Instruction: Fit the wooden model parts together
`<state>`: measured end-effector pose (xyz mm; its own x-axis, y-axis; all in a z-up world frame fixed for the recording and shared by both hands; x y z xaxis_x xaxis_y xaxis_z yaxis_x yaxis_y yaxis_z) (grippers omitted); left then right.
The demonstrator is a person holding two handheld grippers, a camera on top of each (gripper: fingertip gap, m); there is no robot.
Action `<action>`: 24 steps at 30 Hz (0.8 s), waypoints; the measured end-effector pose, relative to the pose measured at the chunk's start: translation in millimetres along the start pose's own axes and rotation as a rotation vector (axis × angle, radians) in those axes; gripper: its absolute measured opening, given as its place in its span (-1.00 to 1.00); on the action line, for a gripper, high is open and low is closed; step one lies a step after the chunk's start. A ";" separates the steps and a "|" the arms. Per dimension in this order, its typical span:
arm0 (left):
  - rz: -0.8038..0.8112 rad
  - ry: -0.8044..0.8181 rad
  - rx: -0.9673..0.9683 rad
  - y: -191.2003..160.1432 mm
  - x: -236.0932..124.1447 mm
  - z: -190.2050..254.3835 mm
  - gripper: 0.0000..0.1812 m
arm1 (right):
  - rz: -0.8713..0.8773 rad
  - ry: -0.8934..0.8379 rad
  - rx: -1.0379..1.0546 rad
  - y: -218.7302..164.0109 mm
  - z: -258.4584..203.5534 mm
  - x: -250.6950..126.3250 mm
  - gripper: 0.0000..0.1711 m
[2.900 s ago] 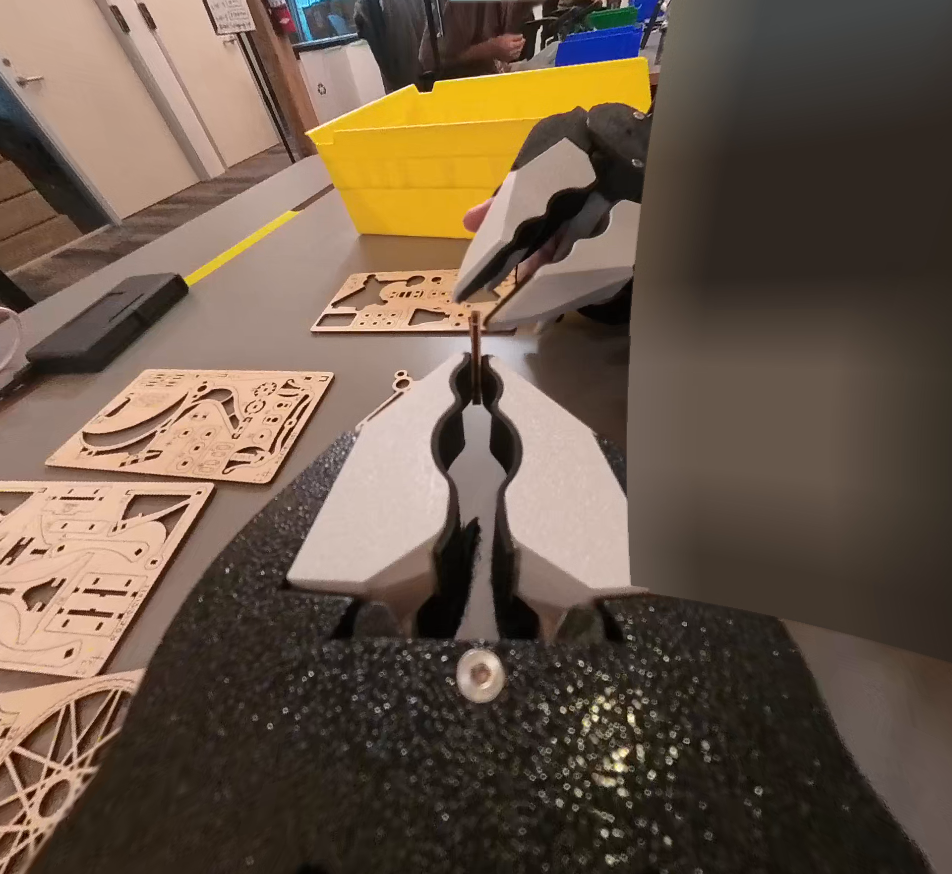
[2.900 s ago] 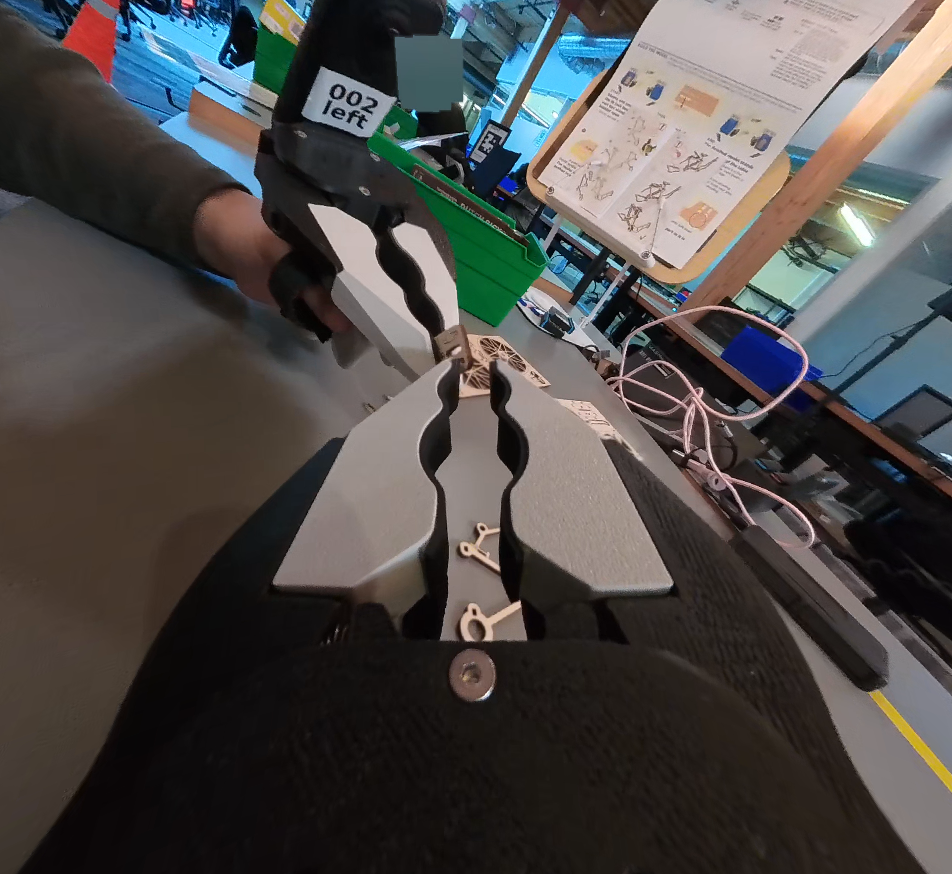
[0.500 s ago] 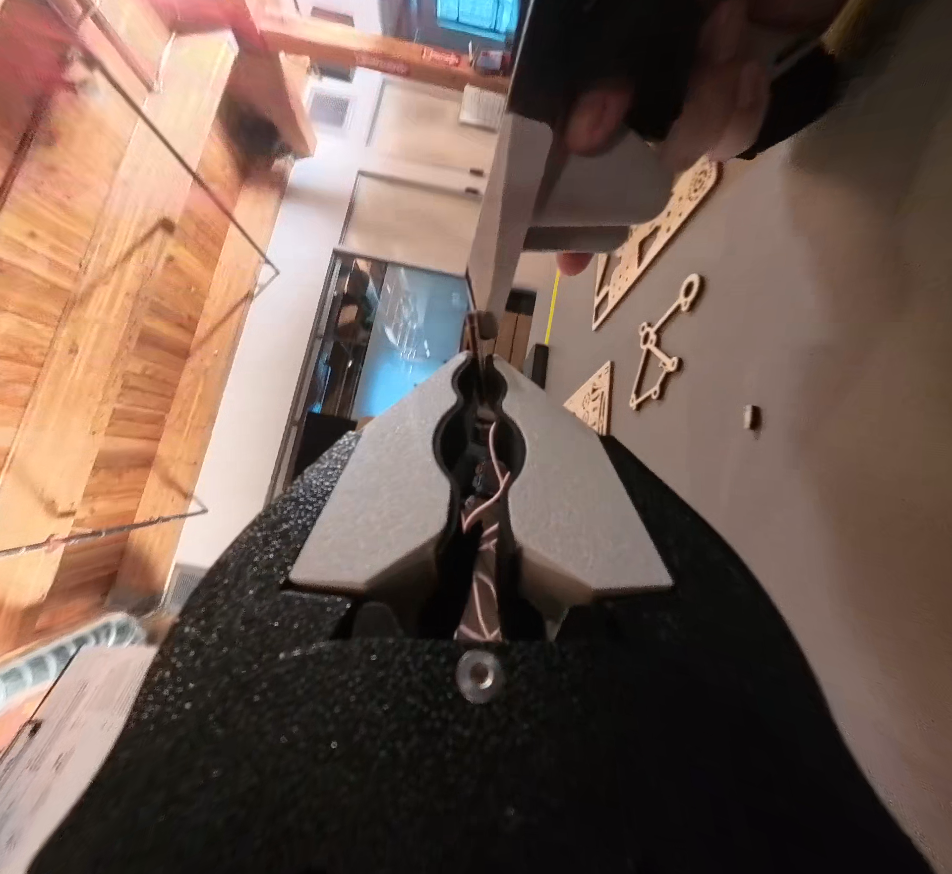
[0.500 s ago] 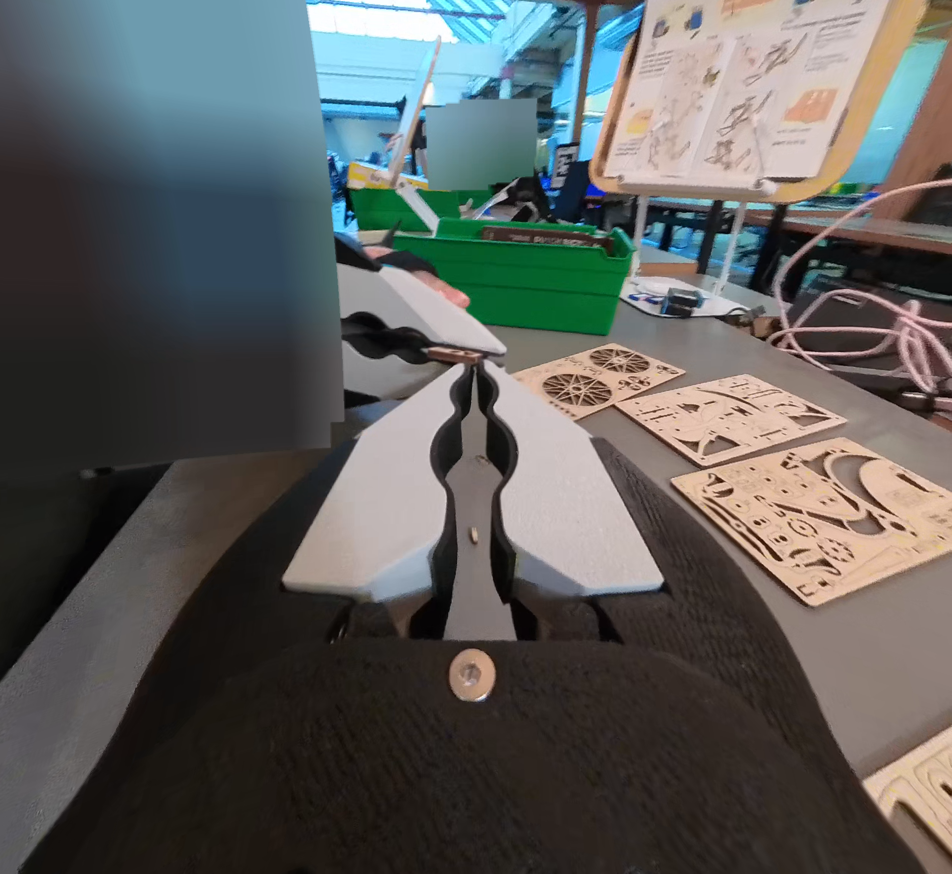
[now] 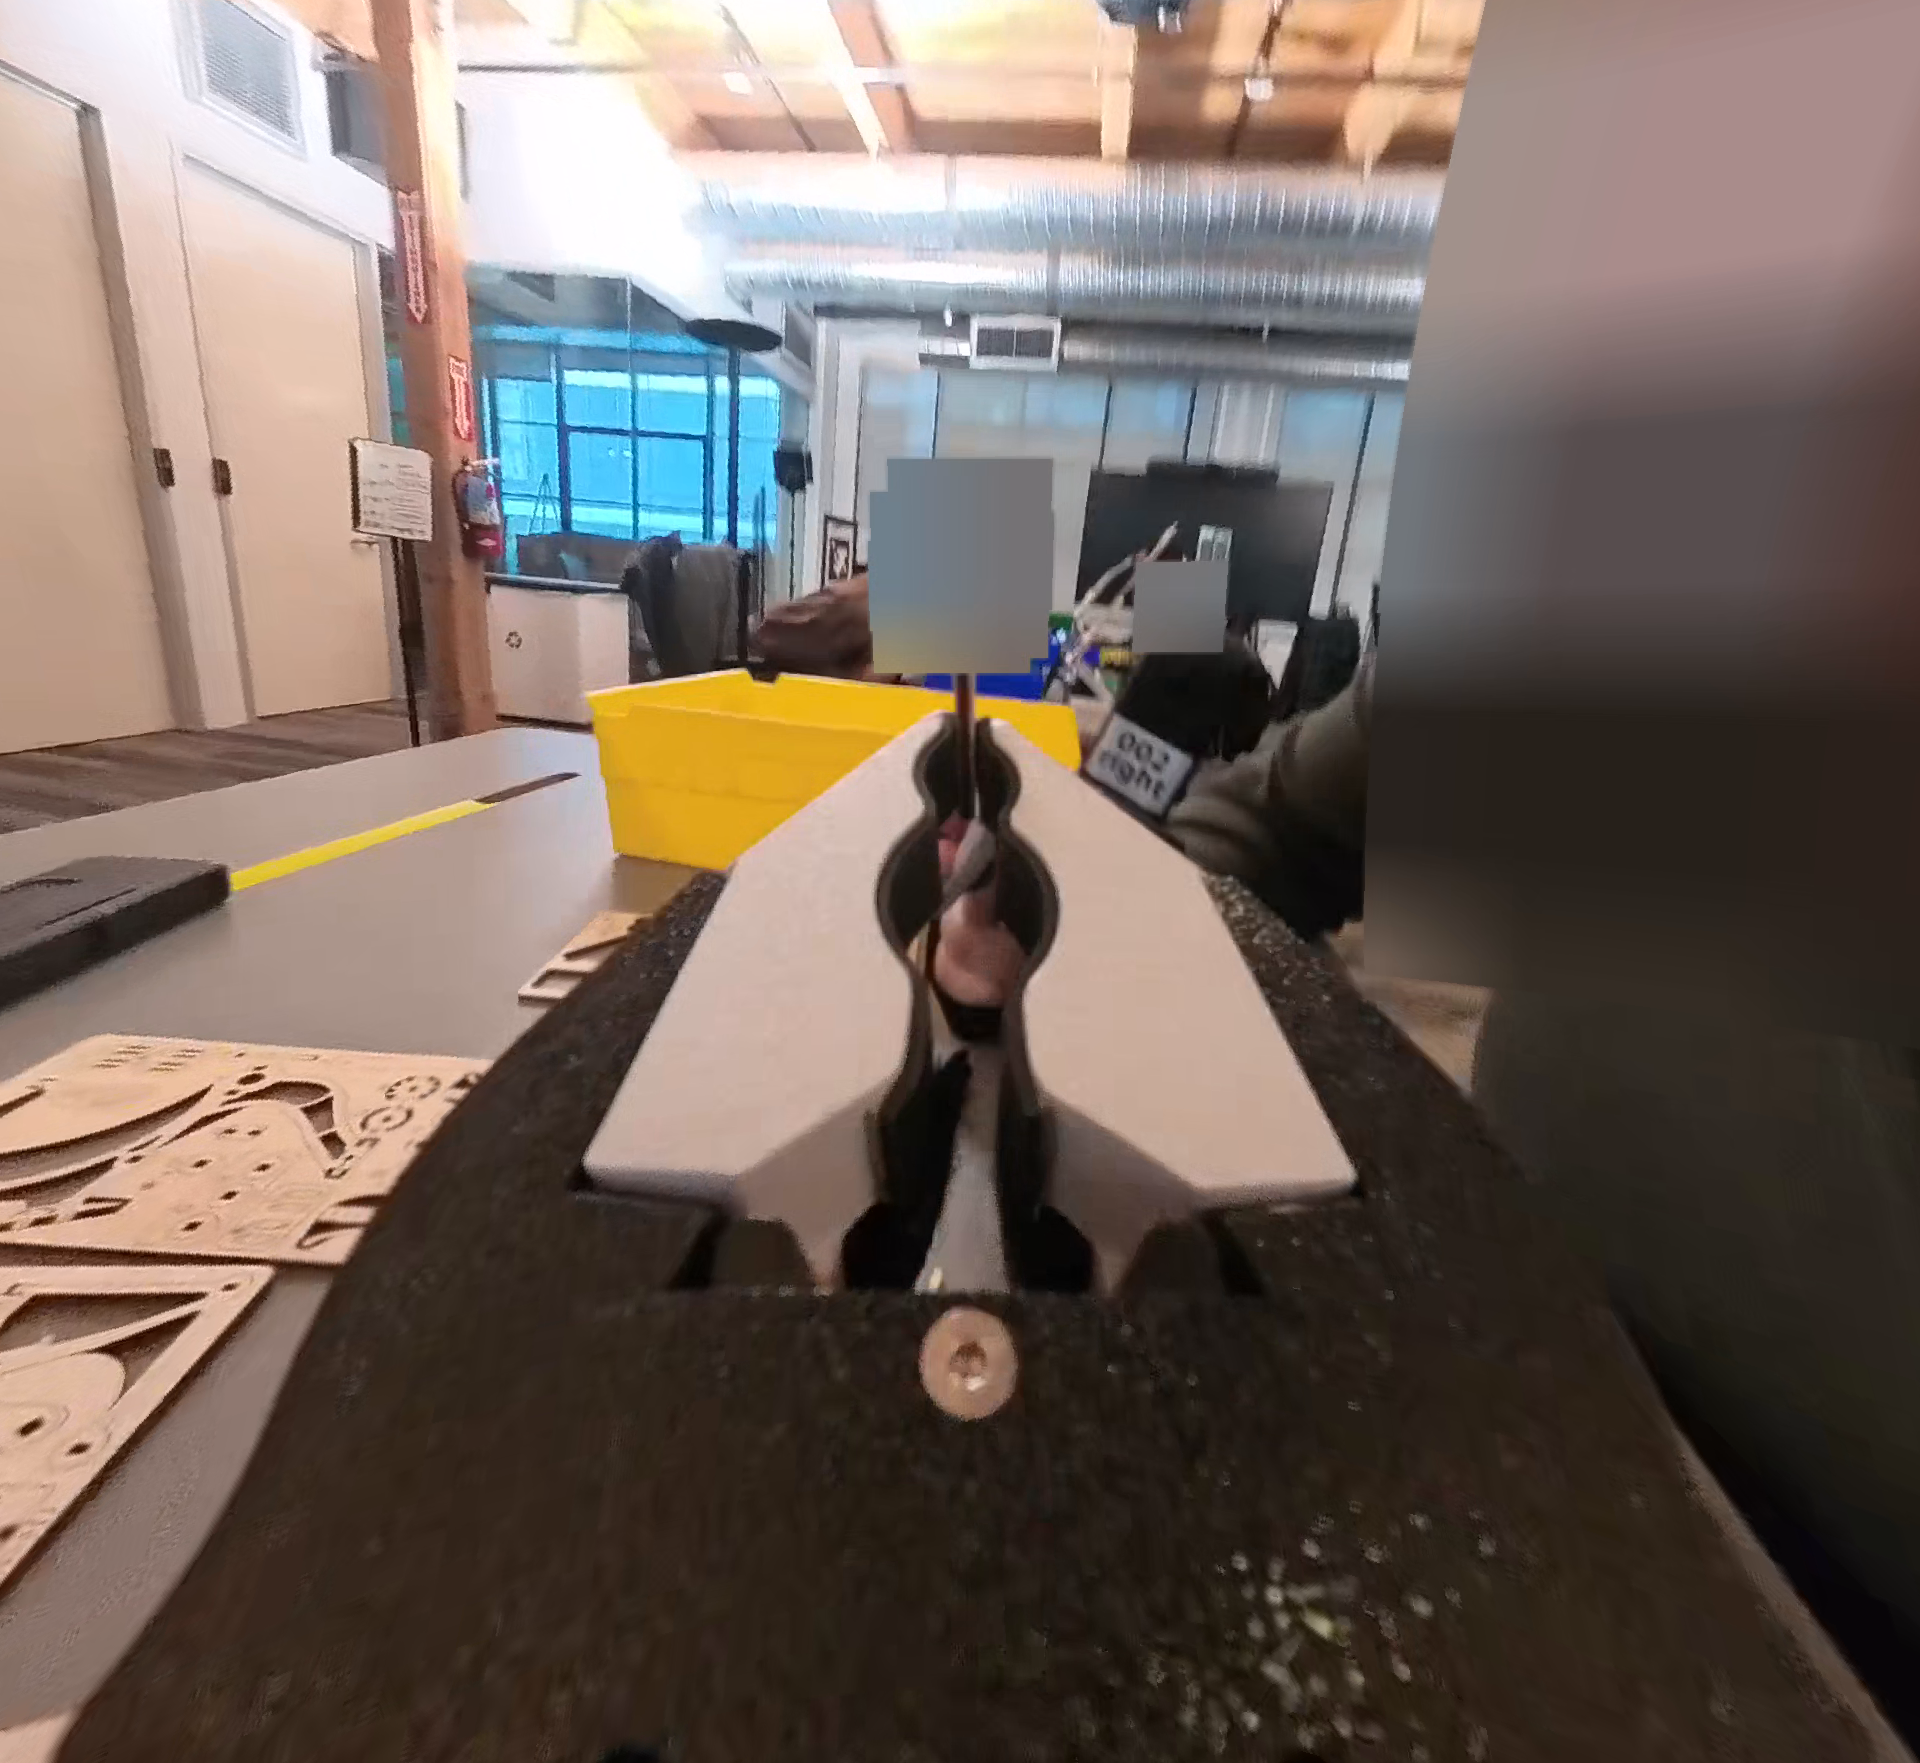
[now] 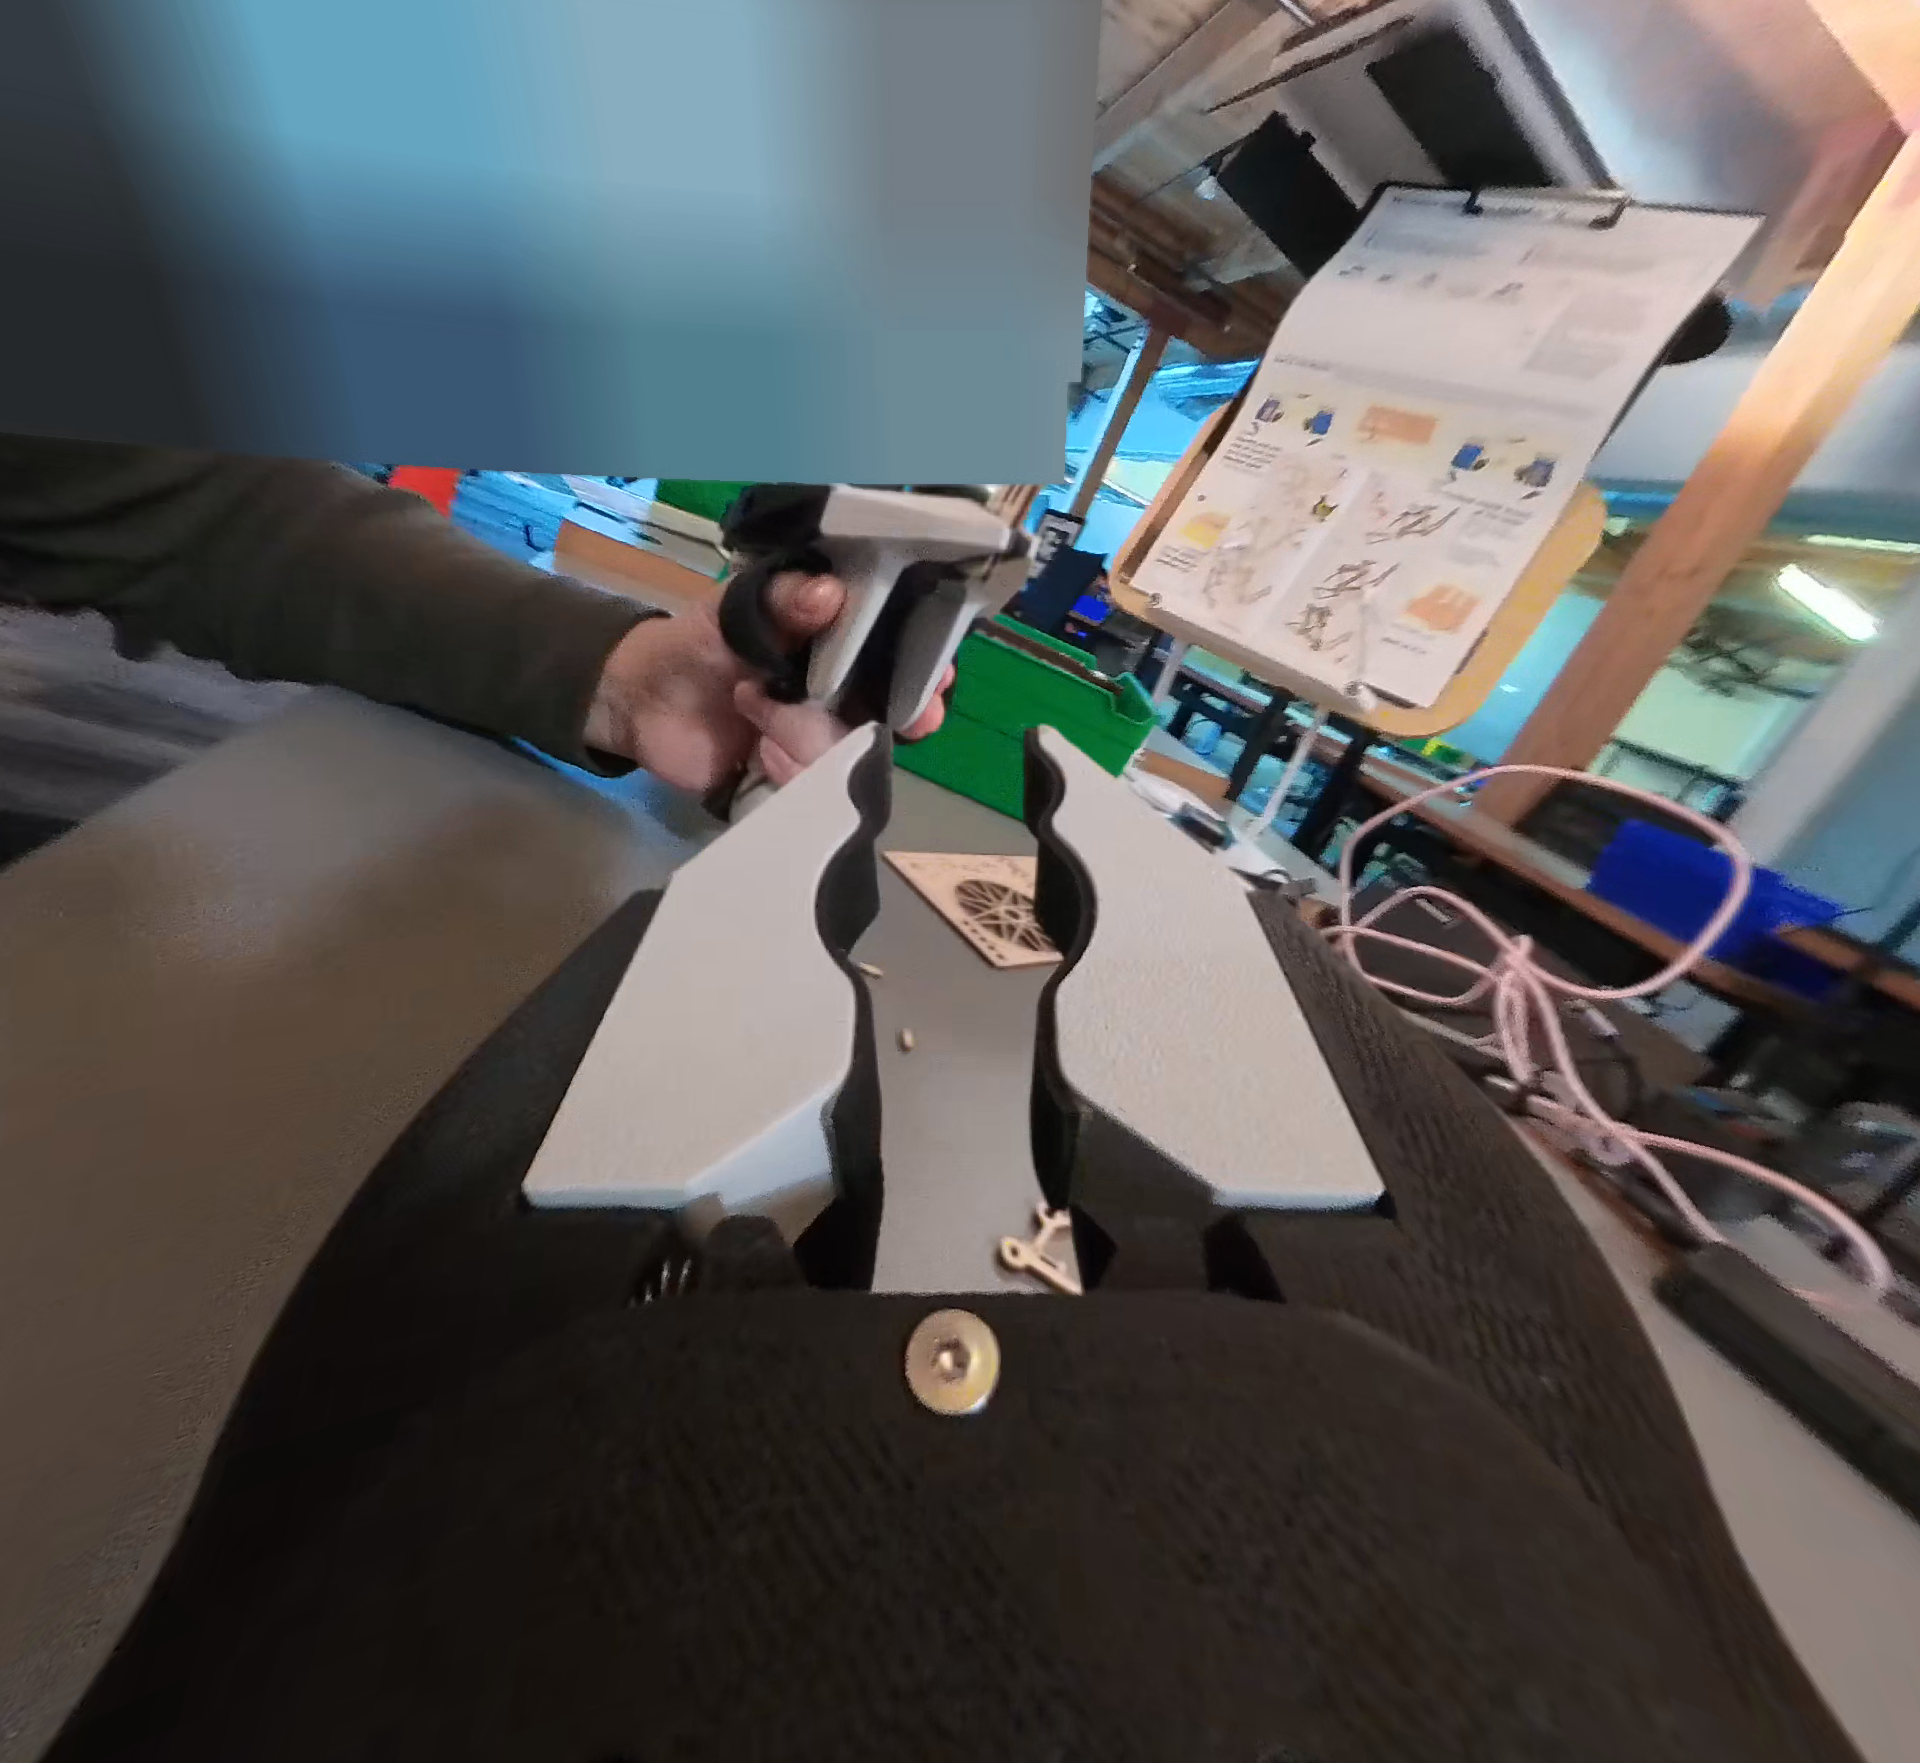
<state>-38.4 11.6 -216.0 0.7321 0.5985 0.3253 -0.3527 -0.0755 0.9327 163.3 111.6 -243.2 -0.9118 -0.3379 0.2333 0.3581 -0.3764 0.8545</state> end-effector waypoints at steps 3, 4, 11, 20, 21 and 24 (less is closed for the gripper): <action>0.071 0.053 -0.026 10.9 -4.3 -3.4 -1.00 | -0.012 -0.019 -0.072 0.6 -2.3 -0.2 -0.73; 0.083 0.053 -0.008 16.7 -5.1 -1.9 -1.00 | -0.020 -0.033 -0.098 0.4 -2.1 0.9 -0.73; 0.220 0.139 0.127 97.8 8.1 0.7 -1.00 | 0.000 -0.242 -0.159 69.1 35.0 50.8 -0.75; 0.247 0.039 0.199 187.8 28.9 35.0 -1.00 | 0.242 -0.220 -0.002 195.4 75.4 130.5 -0.87; 0.249 0.055 0.225 192.0 25.8 36.4 -1.00 | 0.265 -0.225 -0.010 197.3 75.7 135.9 -0.87; 0.218 0.050 0.278 198.3 18.4 38.2 -1.00 | 0.300 -0.144 0.012 196.7 73.8 154.8 -0.90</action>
<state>-72.6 -22.8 -19.1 0.6250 0.5824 0.5198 -0.3202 -0.4160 0.8511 77.7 48.9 -4.8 -0.7857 -0.3066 0.5374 0.6130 -0.2686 0.7430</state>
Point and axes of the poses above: each gripper's, where its closed fingertips meet, x out along the fingers, y out of its top, z = x × y across the jaws, the point moved 10 cm from there along -x, back along the fingers, and after that the axes turned 4 degrees about -x, right-handed, at the moved point
